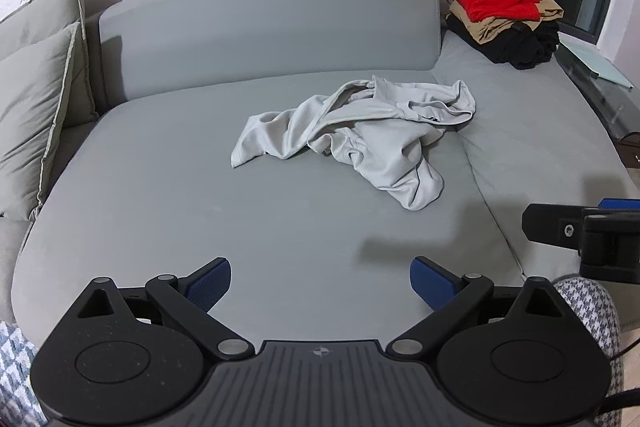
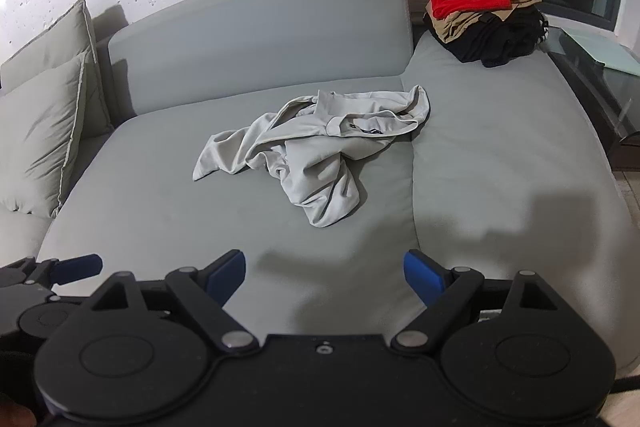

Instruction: Fold clothes

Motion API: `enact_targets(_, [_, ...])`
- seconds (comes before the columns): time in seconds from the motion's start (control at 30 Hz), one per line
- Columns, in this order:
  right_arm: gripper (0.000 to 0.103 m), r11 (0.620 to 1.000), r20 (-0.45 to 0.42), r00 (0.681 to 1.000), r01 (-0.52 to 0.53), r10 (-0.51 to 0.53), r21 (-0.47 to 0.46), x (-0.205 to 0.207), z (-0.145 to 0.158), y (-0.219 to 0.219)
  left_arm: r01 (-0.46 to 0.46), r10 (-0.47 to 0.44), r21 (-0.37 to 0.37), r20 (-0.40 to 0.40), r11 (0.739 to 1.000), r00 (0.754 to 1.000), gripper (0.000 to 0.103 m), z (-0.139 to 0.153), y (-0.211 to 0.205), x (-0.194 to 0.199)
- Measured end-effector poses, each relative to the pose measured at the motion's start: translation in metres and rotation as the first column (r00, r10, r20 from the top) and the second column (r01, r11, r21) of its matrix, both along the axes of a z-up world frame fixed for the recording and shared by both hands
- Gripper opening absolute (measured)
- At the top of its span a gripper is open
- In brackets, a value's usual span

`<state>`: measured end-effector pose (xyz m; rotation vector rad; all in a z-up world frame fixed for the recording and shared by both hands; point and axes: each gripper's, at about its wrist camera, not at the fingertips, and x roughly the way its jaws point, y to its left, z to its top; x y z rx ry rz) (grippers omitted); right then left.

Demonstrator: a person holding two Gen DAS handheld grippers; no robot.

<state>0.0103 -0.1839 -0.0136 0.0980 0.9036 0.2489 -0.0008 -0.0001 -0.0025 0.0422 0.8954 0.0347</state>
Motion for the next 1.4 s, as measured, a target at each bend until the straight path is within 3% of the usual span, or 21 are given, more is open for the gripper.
enact_targets(0.63, [0.092,1.000,0.009,1.000,-0.003,0.003,-0.002,0.001,0.001,0.001,-0.004,0.004,0.001,0.007,1.000,1.000,0.098,-0.022,0.000,-0.007])
enact_targets(1.4, [0.097,1.000,0.010,1.000,0.001,-0.001,-0.002,0.000,0.001,0.000,-0.024,0.024,0.002,-0.026,1.000,0.999,0.098,-0.013,0.003,-0.004])
